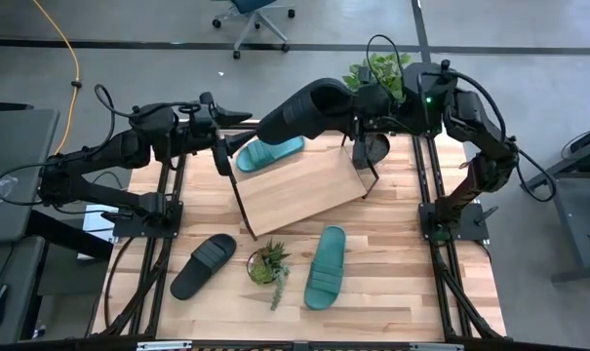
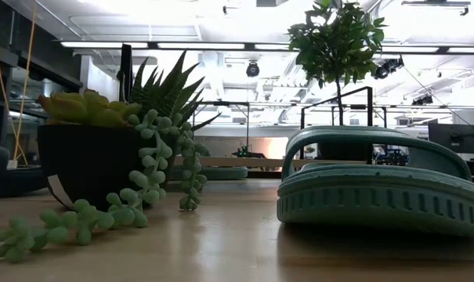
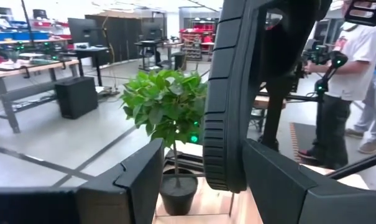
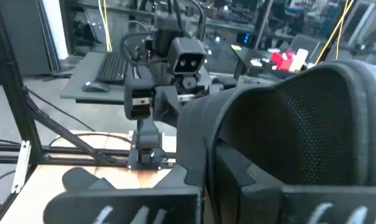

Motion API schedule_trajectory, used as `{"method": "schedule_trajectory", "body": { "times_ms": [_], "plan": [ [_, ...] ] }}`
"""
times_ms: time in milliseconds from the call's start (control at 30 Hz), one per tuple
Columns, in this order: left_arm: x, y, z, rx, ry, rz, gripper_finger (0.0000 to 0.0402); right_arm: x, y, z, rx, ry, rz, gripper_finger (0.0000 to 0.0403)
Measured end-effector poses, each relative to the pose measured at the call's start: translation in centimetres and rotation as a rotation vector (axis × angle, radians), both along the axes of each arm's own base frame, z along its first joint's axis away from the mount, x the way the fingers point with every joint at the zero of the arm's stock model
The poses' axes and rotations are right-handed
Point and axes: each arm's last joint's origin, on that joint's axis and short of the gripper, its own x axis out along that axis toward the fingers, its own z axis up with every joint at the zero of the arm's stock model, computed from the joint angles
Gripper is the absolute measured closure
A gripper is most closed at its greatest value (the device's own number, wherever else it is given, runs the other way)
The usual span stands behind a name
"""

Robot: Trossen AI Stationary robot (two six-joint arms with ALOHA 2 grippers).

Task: Pick and place slides into the shelf
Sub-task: Put the right black slipper on the shelf

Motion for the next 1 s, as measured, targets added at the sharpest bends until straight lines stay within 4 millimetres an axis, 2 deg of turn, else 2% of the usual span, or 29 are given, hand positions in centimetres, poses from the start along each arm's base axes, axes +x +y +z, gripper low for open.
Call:
{"method": "schedule_trajectory", "body": {
  "times_ms": [500, 800, 1000],
  "plan": [
    [0.12, -0.29, 0.02, -0.02, -0.01, -0.109, 0.0195, 0.03, 0.03, 0.2, -0.006, -0.02, 0.004, 0.0403],
    [0.15, -0.31, 0.0, -0.022, -0.009, -0.119, 0.0195, -0.01, -0.11, -0.11, -0.005, 0.011, -0.04, 0.0403],
    [0.15, -0.31, -0.01, -0.021, -0.009, -0.119, 0.0195, -0.01, -0.01, -0.15, 0.001, 0.015, -0.008, 0.0403]
  ]
}}
